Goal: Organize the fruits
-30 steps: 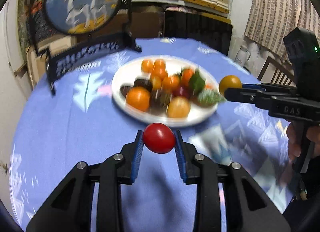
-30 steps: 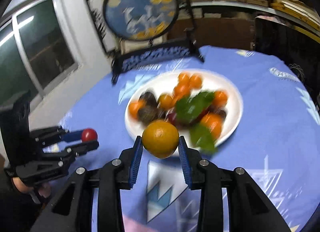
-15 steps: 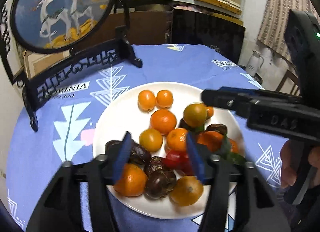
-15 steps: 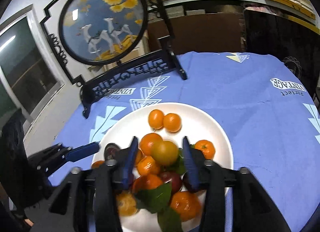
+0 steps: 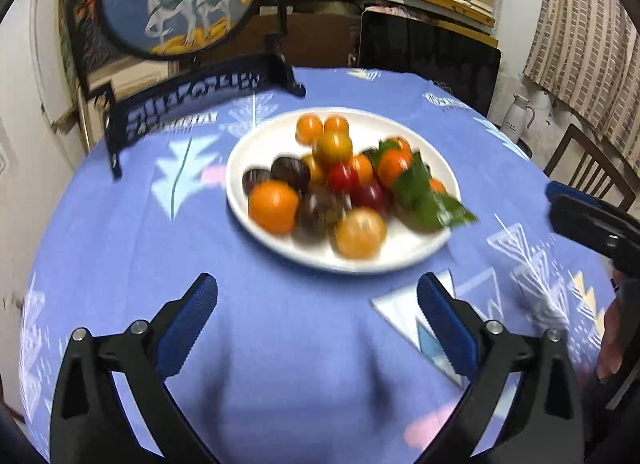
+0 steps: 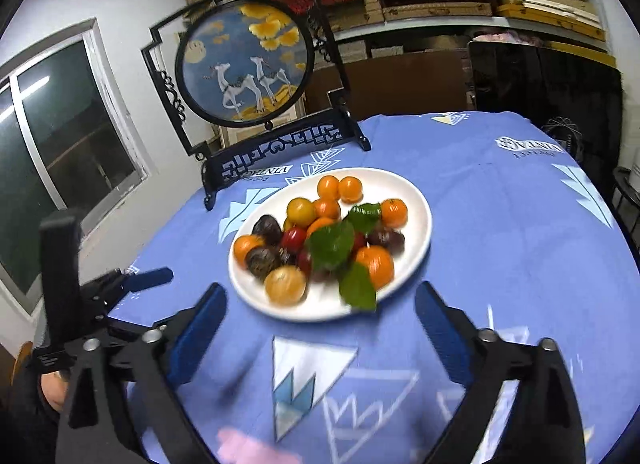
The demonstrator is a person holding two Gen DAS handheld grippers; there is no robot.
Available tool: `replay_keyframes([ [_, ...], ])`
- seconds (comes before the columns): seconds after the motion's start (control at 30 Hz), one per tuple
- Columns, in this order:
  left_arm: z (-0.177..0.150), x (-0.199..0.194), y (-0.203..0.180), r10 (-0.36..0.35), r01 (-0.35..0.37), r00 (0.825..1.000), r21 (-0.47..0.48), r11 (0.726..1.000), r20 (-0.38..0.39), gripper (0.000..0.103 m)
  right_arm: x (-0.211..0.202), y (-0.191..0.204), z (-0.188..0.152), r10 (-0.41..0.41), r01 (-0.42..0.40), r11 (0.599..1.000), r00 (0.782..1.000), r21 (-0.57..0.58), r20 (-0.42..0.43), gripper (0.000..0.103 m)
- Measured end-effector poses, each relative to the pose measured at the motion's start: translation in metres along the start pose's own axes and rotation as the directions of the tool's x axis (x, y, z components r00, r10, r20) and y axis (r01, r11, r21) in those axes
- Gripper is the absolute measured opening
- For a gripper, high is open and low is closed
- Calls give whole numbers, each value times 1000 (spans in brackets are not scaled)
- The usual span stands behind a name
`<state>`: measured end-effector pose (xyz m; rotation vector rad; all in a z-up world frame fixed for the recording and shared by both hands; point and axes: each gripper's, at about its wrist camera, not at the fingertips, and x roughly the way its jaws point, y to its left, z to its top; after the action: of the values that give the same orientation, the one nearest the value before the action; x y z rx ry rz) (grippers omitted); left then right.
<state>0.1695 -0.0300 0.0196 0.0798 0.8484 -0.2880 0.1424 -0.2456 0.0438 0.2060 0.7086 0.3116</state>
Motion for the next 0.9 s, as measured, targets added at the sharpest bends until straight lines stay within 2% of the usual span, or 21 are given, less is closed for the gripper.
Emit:
replay_keyframes([
  [0.07,-14,-11,-2,4,-4,1000,-16,1000,-1,98,-15,3,-12,-13,13,1000,1000,2,10,99],
  [0.2,-35,-39,-10,73,-72,996,-27,997,49,98,-34,15,-29,-65,66,996,998,-54,16,99],
  [0.33,-48,-60,-15,113,-111,991,-40,993,72,98,-56,21,-40,-78,81,994,996,-73,47,99],
  [0.4,-52,-68,-13,140,-136,986,-52,989,86,98,-67,23,-46,-79,83,993,995,-78,56,99],
  [0.5,-62,-87,-15,214,-208,970,-67,976,116,98,-81,22,-53,-88,93,992,994,-80,70,99],
  [0.77,-76,-117,-17,224,-212,964,-95,973,140,98,-103,13,-68,-99,103,993,992,-57,74,99],
  [0.9,-77,-124,-26,227,-218,962,-75,973,155,98,-110,13,-72,-96,101,993,992,-56,81,99],
])
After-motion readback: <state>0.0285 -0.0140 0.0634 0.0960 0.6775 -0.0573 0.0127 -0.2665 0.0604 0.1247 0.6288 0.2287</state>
